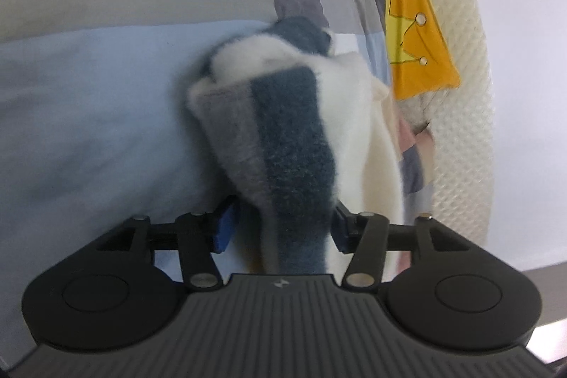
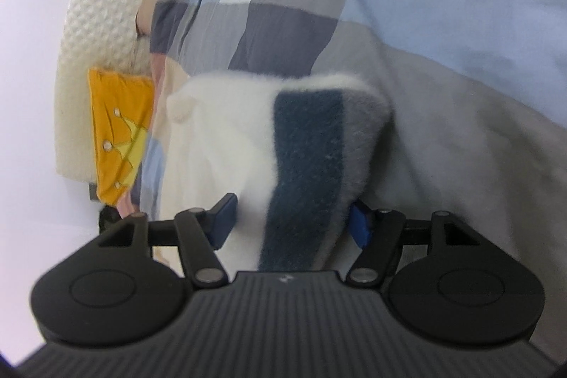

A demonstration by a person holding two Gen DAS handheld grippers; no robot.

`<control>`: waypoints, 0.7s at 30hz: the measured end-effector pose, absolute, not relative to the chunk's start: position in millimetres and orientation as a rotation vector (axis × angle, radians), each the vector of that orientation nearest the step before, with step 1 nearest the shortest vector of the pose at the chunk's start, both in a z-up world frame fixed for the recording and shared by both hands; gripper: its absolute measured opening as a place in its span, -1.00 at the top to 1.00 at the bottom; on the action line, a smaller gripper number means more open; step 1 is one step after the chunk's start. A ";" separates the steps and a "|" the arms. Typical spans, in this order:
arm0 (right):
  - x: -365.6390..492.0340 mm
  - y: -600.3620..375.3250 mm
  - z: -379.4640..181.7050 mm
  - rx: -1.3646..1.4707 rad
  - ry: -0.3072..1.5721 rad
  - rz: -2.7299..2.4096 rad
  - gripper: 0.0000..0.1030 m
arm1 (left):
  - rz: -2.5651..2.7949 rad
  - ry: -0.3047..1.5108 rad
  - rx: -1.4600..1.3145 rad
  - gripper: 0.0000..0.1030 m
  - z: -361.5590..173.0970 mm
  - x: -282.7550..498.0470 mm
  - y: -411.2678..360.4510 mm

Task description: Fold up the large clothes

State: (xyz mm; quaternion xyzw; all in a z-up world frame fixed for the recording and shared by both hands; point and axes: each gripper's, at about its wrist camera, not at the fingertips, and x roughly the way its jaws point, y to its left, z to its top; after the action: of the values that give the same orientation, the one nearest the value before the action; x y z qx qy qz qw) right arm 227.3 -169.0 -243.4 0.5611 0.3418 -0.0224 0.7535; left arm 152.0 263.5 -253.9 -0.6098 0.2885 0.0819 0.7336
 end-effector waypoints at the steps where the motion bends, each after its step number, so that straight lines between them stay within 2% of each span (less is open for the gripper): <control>1: 226.3 -168.2 -242.5 1.222 0.746 -0.044 -0.31 | 0.176 0.628 -1.335 -0.15 -254.3 153.4 264.2; 5: 225.5 -159.2 -242.8 1.204 0.752 -0.011 -0.31 | 0.128 0.607 -1.382 -0.09 -263.2 158.9 266.6; 7: 229.3 -153.5 -243.7 1.202 0.769 0.019 -0.31 | 0.136 0.605 -1.332 0.03 -261.7 161.5 263.9; 9: 230.9 -152.9 -240.9 1.194 0.768 0.027 -0.28 | 0.134 0.600 -1.300 0.26 -259.3 165.0 263.0; 10: 230.4 -153.1 -239.2 1.189 0.761 0.029 -0.22 | 0.132 0.593 -1.290 0.31 -257.1 164.9 263.1; 12: 227.2 -154.2 -234.4 1.185 0.746 0.027 0.10 | 0.130 0.584 -1.254 0.43 -251.5 164.2 261.5; 15: 224.1 -157.0 -223.1 1.166 0.713 0.048 0.25 | 0.115 0.553 -1.199 0.46 -239.8 162.9 257.3; 21: 210.2 -161.2 -191.6 1.135 0.667 0.099 0.28 | 0.057 0.486 -1.208 0.48 -210.6 140.7 257.3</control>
State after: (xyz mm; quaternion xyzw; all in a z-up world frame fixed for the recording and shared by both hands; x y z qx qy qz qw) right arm 210.2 -161.2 -191.6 0.5272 0.3100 0.0459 0.7899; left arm 140.7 257.3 -210.6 -0.5621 0.2263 0.0264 0.7951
